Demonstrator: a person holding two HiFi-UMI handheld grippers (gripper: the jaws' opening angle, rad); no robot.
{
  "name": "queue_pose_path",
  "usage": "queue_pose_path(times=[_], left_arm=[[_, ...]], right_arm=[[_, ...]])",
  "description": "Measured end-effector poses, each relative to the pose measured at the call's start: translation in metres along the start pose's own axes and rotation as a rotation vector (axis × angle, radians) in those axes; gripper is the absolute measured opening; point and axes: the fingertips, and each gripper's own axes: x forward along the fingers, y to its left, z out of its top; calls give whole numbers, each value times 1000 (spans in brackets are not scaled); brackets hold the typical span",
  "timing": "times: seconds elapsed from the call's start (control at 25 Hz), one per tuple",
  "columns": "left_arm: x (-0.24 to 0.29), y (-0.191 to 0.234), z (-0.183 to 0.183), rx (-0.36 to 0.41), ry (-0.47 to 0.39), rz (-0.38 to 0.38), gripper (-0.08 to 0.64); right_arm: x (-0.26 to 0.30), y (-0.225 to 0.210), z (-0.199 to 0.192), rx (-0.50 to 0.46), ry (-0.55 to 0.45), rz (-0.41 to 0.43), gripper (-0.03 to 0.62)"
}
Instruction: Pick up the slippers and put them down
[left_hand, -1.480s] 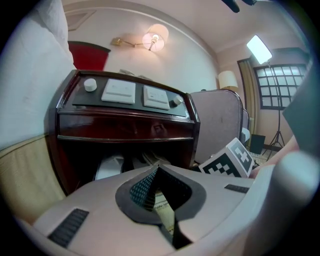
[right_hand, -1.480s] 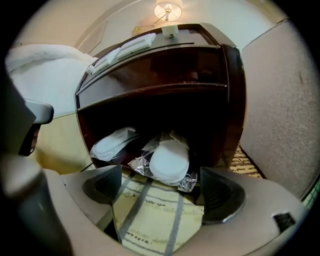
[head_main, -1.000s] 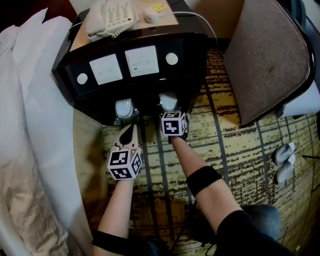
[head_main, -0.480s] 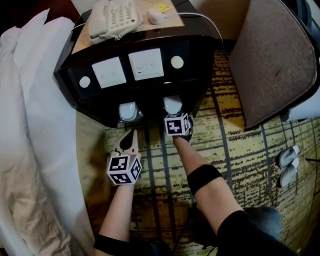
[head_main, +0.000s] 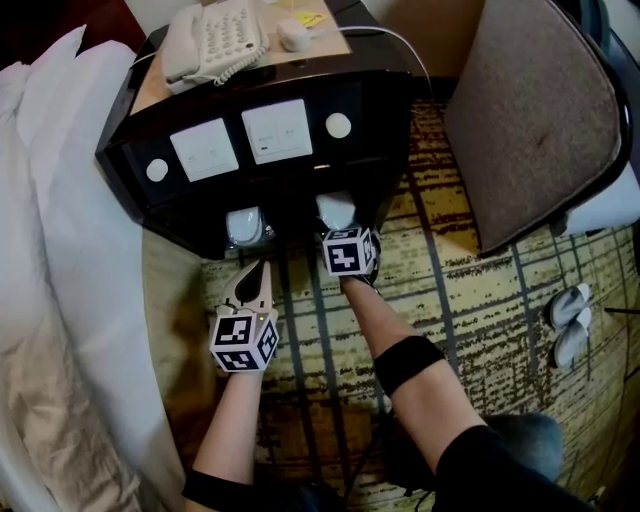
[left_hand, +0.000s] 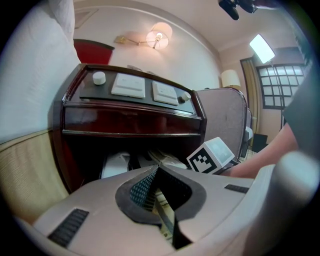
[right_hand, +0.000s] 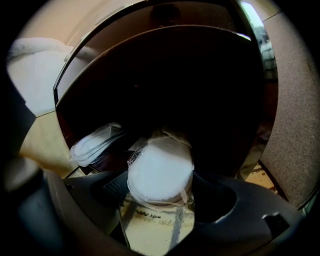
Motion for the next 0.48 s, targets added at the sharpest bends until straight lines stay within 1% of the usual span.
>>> queue_pose_path(times=[0.2, 0.48], left_arm=[[-2, -5, 0, 9, -3, -24, 3], [-8, -12, -4, 14, -7, -51, 3]], right_arm=[[-16, -4, 6, 7, -23, -11, 396], [-48, -2, 3, 14, -44, -17, 393]])
